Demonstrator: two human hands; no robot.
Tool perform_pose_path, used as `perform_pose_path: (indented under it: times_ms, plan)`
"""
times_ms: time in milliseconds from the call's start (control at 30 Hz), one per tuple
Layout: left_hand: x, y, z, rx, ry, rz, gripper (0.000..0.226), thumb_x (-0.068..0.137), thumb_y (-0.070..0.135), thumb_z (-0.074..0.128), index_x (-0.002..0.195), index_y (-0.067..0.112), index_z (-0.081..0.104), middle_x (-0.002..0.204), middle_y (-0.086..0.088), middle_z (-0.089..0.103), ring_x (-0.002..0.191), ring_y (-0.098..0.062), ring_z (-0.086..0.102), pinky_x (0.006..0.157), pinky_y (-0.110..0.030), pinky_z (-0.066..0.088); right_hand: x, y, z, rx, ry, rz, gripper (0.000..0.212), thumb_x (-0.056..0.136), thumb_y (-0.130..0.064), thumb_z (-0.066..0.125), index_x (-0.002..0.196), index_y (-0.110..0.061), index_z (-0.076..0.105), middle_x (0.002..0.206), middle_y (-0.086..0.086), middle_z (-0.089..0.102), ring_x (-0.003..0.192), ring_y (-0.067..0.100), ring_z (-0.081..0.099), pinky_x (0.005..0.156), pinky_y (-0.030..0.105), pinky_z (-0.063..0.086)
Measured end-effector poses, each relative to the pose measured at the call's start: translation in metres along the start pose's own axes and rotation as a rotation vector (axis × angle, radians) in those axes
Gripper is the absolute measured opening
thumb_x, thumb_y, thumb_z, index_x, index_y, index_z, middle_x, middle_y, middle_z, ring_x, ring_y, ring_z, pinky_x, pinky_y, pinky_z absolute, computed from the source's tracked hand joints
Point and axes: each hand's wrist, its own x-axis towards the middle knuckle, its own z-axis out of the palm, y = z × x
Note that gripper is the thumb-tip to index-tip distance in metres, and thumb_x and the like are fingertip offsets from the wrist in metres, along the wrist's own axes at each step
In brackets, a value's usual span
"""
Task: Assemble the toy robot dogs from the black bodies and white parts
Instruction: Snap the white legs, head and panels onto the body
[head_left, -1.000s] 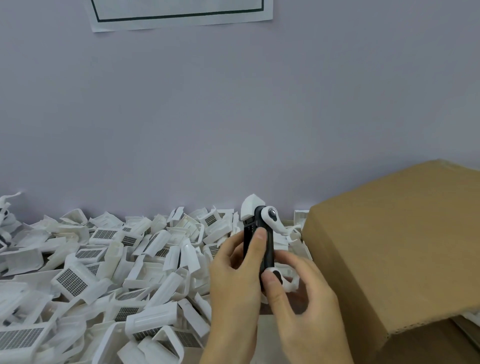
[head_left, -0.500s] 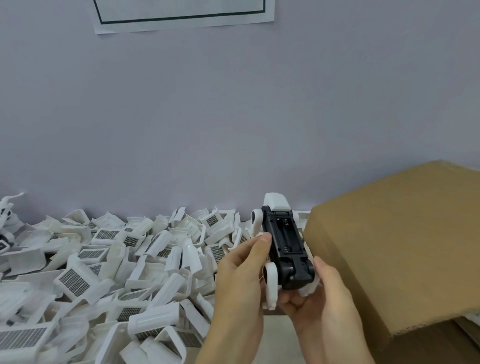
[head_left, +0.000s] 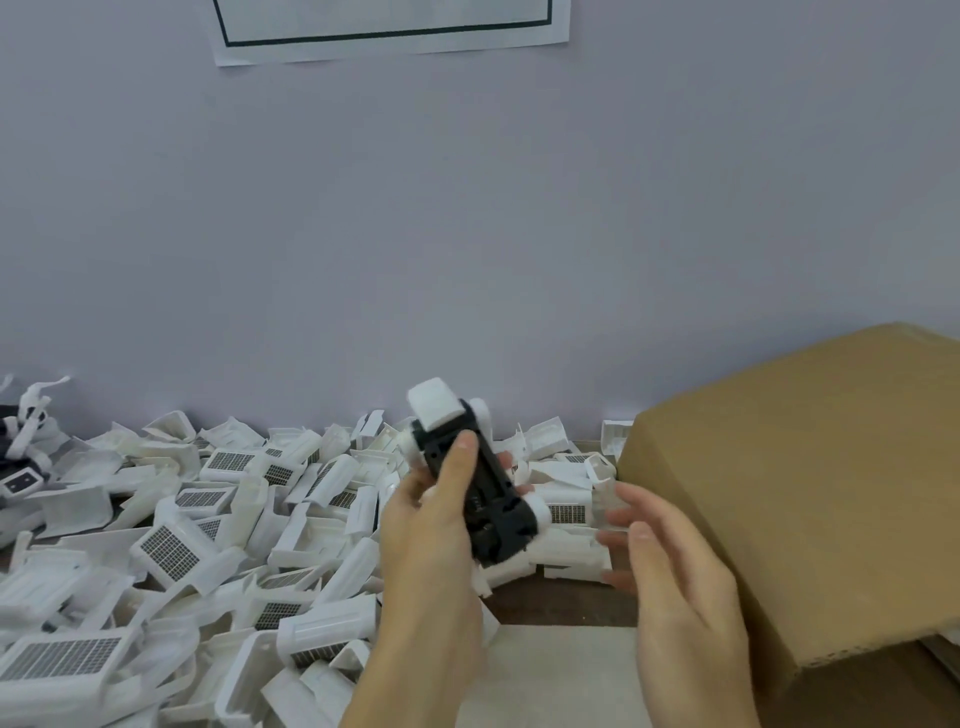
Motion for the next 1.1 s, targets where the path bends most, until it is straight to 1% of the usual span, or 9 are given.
perform_pose_path:
  times_ms: [133,300,367,467,567,733,900,1000,1100]
  plan:
    - [0.004,0.005,-0.007,-0.102,0.080,-0.007,0.023,0.094,0.031,0.067,0.104,0.012,0.074,0.093,-0.012,0.079,0.070,-0.018,0.075,0.058,-0.032,0.058,0.005,0.031,-0.004,-0.302,-0.039,-0.053,0.038,0.091,0.004,0.060,0.114,-0.026,0.067,0.116,-0.005,0.067,0.110,0.011,0.063,0.084,0.011,0.048]
    - [0.000,0.005,-0.001,-0.139,0.061,-0.020,0.023,0.096,0.032,0.063,0.093,0.011,0.074,0.086,-0.013,0.078,0.060,-0.018,0.073,0.046,-0.027,0.055,-0.001,0.039,-0.003,-0.853,-0.360,-0.137,0.062,0.100,-0.021,0.055,0.155,-0.027,0.027,0.160,-0.019,0.022,0.150,0.005,0.021,0.119,0.029,0.027]
    - [-0.002,0.004,0.002,-0.134,0.045,-0.025,0.023,0.097,0.031,0.063,0.090,0.012,0.074,0.086,-0.014,0.078,0.060,-0.020,0.073,0.044,-0.027,0.054,0.003,0.039,-0.002,-0.980,-0.419,-0.132,0.060,0.102,-0.033,0.050,0.155,-0.036,0.019,0.158,-0.025,0.018,0.150,0.004,0.015,0.118,0.028,0.027]
    - [-0.003,0.003,0.002,-0.102,0.021,-0.025,0.023,0.097,0.031,0.063,0.091,0.013,0.076,0.089,-0.016,0.078,0.065,-0.024,0.074,0.046,-0.029,0.055,0.004,0.039,-0.004,-1.002,-0.384,-0.183,0.039,0.100,-0.036,0.055,0.137,-0.042,0.045,0.131,-0.026,0.041,0.132,0.004,0.032,0.103,0.015,0.029]
    - [-0.003,0.001,0.003,-0.094,-0.002,-0.033,0.023,0.095,0.032,0.064,0.096,0.012,0.075,0.091,-0.015,0.078,0.068,-0.025,0.075,0.050,-0.030,0.057,0.004,0.033,-0.003,-0.990,-0.387,-0.113,0.014,0.098,-0.032,0.061,0.106,-0.044,0.060,0.103,-0.022,0.045,0.109,0.003,0.039,0.079,0.004,0.026]
    - [-0.002,-0.002,0.002,-0.086,-0.015,-0.030,0.025,0.096,0.032,0.063,0.100,0.010,0.074,0.091,-0.016,0.078,0.068,-0.025,0.074,0.050,-0.032,0.057,0.001,0.037,-0.003,-0.711,-0.224,-0.150,0.031,0.090,-0.022,0.072,0.073,-0.041,0.055,0.097,-0.016,0.051,0.091,0.006,0.051,0.072,0.009,0.033]
    - [-0.001,-0.004,0.001,-0.083,-0.049,-0.016,0.025,0.096,0.032,0.061,0.103,0.011,0.074,0.087,-0.012,0.078,0.066,-0.023,0.074,0.049,-0.031,0.057,0.003,0.034,-0.002,-0.387,-0.010,-0.176,0.020,0.094,-0.020,0.065,0.078,-0.032,0.062,0.074,-0.008,0.066,0.070,0.001,0.059,0.061,0.009,0.042]
    - [-0.002,-0.005,-0.001,-0.113,-0.079,-0.032,0.029,0.098,0.032,0.056,0.107,0.011,0.074,0.088,-0.013,0.077,0.069,-0.026,0.075,0.052,-0.034,0.058,0.008,0.029,-0.001,-0.056,0.068,-0.005,0.016,0.099,-0.023,0.058,0.086,-0.022,0.067,0.076,-0.013,0.075,0.070,0.002,0.068,0.064,0.020,0.050]
    - [0.001,-0.009,-0.002,-0.032,-0.083,-0.017,0.032,0.099,0.032,0.051,0.104,0.013,0.077,0.093,-0.014,0.078,0.075,-0.027,0.075,0.059,-0.039,0.061,0.014,0.025,-0.001,0.266,0.093,0.167,0.025,0.104,-0.023,0.051,0.090,-0.017,0.071,0.083,-0.002,0.078,0.075,0.011,0.071,0.069,0.030,0.053]
